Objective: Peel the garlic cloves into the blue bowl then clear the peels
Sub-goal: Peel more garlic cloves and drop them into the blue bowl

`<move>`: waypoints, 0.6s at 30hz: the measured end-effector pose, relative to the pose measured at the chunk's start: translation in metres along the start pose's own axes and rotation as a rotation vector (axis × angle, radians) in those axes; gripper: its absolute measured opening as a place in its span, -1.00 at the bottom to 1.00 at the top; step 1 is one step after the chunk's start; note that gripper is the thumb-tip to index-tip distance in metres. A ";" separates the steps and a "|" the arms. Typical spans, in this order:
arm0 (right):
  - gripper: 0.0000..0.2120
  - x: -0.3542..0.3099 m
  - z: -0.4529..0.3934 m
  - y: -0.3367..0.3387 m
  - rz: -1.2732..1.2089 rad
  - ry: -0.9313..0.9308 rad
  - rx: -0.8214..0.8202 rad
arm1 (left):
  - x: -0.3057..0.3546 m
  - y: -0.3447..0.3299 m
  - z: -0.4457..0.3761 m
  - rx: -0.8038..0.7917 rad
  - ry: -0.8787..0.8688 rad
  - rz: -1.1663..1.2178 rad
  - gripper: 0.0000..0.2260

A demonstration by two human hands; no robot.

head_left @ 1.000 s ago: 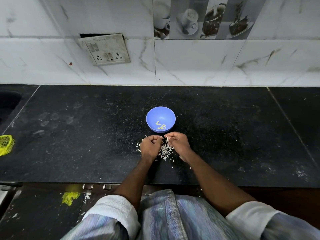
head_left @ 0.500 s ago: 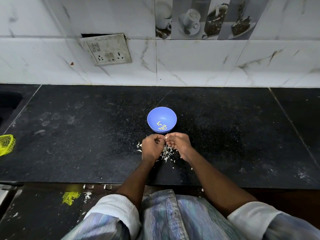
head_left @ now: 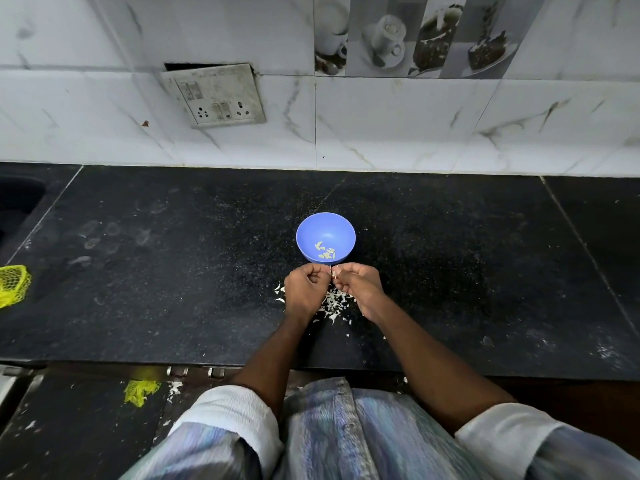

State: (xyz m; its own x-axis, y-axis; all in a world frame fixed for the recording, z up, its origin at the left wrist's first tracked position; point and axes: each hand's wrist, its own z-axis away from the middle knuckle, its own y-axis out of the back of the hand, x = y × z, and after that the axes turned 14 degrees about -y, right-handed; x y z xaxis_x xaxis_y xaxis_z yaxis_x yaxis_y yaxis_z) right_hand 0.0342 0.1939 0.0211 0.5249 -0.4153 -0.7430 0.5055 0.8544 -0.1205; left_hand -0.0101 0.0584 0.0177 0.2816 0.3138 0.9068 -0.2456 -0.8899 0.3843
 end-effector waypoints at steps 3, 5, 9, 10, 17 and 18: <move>-0.94 0.000 -0.001 -0.001 -0.058 -0.013 0.010 | 0.000 0.000 0.000 -0.011 -0.026 -0.017 -0.86; -0.93 -0.002 -0.002 -0.001 -0.087 -0.022 0.028 | -0.002 0.000 0.002 -0.012 -0.056 -0.037 -0.88; -0.93 0.000 -0.003 -0.003 -0.083 -0.030 0.026 | 0.002 0.001 0.004 0.020 -0.103 -0.082 -0.92; -0.93 0.001 -0.003 -0.003 -0.079 -0.029 0.023 | 0.004 0.002 0.004 0.032 -0.111 -0.084 -0.92; -0.93 0.004 0.000 -0.006 0.004 0.002 0.042 | 0.002 0.003 0.007 0.014 -0.120 -0.077 -0.92; -0.93 0.004 0.000 -0.006 0.018 0.007 0.046 | 0.003 0.003 0.007 0.015 -0.120 -0.080 -0.93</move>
State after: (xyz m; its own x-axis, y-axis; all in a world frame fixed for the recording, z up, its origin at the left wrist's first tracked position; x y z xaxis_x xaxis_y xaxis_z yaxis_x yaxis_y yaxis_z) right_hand 0.0335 0.1866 0.0187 0.5291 -0.3979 -0.7495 0.5276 0.8461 -0.0767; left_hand -0.0032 0.0542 0.0203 0.4091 0.3431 0.8455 -0.2044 -0.8686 0.4514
